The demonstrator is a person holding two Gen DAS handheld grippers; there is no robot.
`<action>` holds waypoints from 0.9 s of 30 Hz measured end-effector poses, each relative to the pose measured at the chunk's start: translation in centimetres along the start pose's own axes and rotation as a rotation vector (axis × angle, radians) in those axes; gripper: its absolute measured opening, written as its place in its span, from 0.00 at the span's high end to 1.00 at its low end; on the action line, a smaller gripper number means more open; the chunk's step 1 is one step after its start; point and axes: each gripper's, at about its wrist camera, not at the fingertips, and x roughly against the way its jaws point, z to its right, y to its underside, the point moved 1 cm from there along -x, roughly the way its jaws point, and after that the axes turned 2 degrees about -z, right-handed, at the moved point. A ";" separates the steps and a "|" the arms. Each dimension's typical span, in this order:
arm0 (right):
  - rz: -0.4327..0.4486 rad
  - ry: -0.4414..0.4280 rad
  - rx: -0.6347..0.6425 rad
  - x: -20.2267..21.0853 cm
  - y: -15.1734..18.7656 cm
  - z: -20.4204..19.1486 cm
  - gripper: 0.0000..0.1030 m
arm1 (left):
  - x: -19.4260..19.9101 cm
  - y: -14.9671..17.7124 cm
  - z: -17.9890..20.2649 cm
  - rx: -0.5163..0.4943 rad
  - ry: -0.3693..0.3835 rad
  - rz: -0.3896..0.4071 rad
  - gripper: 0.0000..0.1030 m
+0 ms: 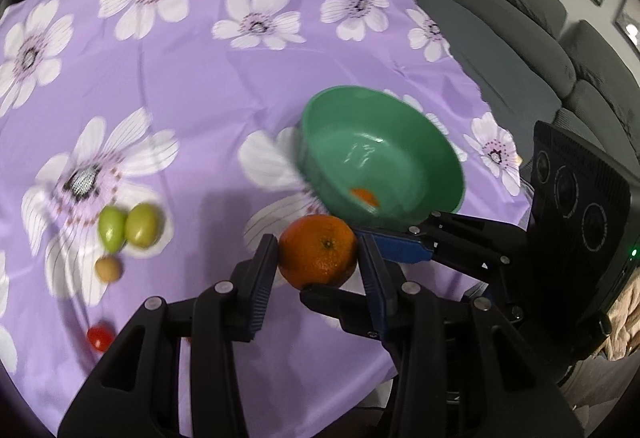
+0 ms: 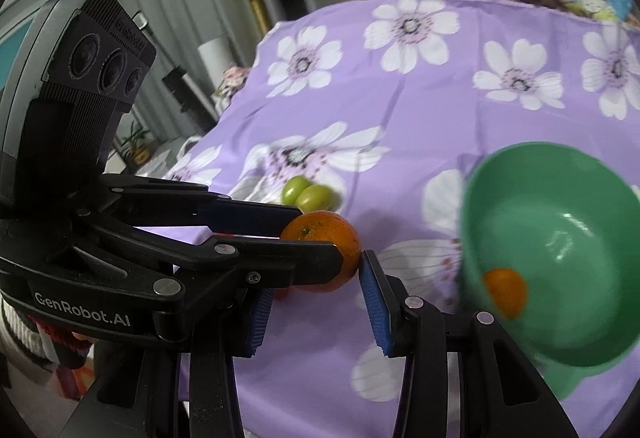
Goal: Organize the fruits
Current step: 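Carry the orange over the bowl with the left gripper while the right gripper brings the bowl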
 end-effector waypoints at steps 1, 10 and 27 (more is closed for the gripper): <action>0.006 0.010 -0.005 0.3 -0.1 0.3 0.57 | -0.1 -0.3 0.2 -0.005 0.005 0.000 0.60; 0.053 0.097 -0.064 2.0 -0.2 3.5 0.57 | -2.6 -3.0 2.9 -0.073 0.067 -0.008 0.60; 0.061 0.183 -0.145 2.1 0.2 7.1 0.57 | -6.6 -5.1 4.3 -0.118 0.108 -0.049 0.60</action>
